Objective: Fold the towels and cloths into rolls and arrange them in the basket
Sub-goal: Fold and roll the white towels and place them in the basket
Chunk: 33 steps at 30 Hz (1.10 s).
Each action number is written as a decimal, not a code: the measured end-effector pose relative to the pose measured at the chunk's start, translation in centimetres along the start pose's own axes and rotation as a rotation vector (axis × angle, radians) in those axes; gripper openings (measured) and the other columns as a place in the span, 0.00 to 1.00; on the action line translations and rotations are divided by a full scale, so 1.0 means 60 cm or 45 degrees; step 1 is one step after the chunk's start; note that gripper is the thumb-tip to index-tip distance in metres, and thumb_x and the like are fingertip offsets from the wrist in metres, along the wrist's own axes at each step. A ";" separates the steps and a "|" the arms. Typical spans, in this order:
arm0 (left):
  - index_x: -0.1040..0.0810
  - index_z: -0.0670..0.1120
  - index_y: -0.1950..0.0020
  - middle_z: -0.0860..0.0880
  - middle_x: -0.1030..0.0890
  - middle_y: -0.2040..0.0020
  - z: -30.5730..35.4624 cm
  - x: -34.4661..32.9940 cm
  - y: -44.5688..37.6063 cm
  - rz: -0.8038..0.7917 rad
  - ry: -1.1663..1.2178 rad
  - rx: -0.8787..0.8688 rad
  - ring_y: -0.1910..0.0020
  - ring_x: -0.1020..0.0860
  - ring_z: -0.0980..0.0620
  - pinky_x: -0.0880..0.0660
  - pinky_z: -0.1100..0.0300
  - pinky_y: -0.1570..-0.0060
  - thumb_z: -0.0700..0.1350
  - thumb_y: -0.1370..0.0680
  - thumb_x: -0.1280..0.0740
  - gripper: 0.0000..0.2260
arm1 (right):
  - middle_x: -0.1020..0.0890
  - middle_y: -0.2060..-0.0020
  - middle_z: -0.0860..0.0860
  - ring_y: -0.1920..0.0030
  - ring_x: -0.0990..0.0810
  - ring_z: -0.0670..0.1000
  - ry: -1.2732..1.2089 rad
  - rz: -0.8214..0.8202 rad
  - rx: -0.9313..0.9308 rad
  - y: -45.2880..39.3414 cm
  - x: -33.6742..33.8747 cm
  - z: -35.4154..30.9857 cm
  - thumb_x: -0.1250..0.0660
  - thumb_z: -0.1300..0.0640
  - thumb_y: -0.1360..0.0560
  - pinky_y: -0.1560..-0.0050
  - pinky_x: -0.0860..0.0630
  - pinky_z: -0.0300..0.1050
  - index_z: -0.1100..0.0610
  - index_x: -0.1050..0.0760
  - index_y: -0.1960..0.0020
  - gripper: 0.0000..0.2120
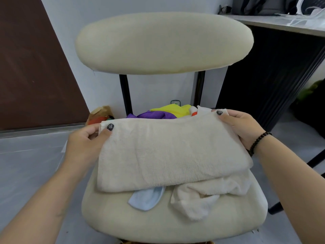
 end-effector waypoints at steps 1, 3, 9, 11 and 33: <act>0.17 0.56 0.54 0.60 0.16 0.62 -0.002 0.001 -0.001 -0.009 0.012 0.011 0.64 0.22 0.64 0.26 0.66 0.61 0.48 0.24 0.29 0.03 | 0.15 0.50 0.55 0.52 0.17 0.54 -0.016 -0.008 -0.019 -0.003 -0.002 0.004 0.35 0.55 0.22 0.48 0.19 0.51 0.56 0.19 0.45 0.10; 0.16 0.55 0.53 0.58 0.16 0.62 -0.007 0.001 -0.003 -0.035 0.045 0.045 0.62 0.22 0.60 0.26 0.60 0.58 0.51 0.24 0.30 0.04 | 0.15 0.51 0.54 0.53 0.16 0.53 -0.059 -0.007 -0.067 -0.010 -0.002 0.010 0.34 0.55 0.23 0.51 0.19 0.49 0.56 0.19 0.44 0.10; 0.14 0.52 0.53 0.47 0.15 0.51 -0.011 -0.004 -0.013 -0.054 0.221 0.165 0.48 0.19 0.46 0.25 0.46 0.42 0.51 0.25 0.29 0.05 | 0.15 0.52 0.54 0.53 0.15 0.53 -0.064 0.000 -0.102 -0.027 -0.005 0.010 0.33 0.55 0.24 0.55 0.18 0.46 0.55 0.18 0.45 0.09; 0.14 0.52 0.54 0.47 0.15 0.50 -0.006 -0.005 -0.012 -0.061 0.227 0.159 0.48 0.19 0.47 0.25 0.47 0.42 0.50 0.25 0.29 0.05 | 0.15 0.53 0.52 0.54 0.15 0.52 0.026 0.026 -0.052 -0.026 -0.006 0.002 0.33 0.54 0.24 0.56 0.18 0.45 0.53 0.17 0.46 0.09; 0.16 0.47 0.68 0.54 0.19 0.68 0.115 0.048 0.080 -0.045 0.884 -0.070 0.65 0.21 0.59 0.23 0.66 0.61 0.38 0.23 0.36 0.16 | 0.16 0.50 0.46 0.45 0.19 0.49 -0.039 0.472 0.646 0.201 0.070 -0.148 0.29 0.49 0.27 0.41 0.23 0.54 0.49 0.17 0.53 0.06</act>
Point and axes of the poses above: each hand's wrist, its own y-axis away from the middle knuckle, its own x-axis out of the back of the hand, z = x × y, the point moved 8 cm from there along -y, towards the middle knuckle
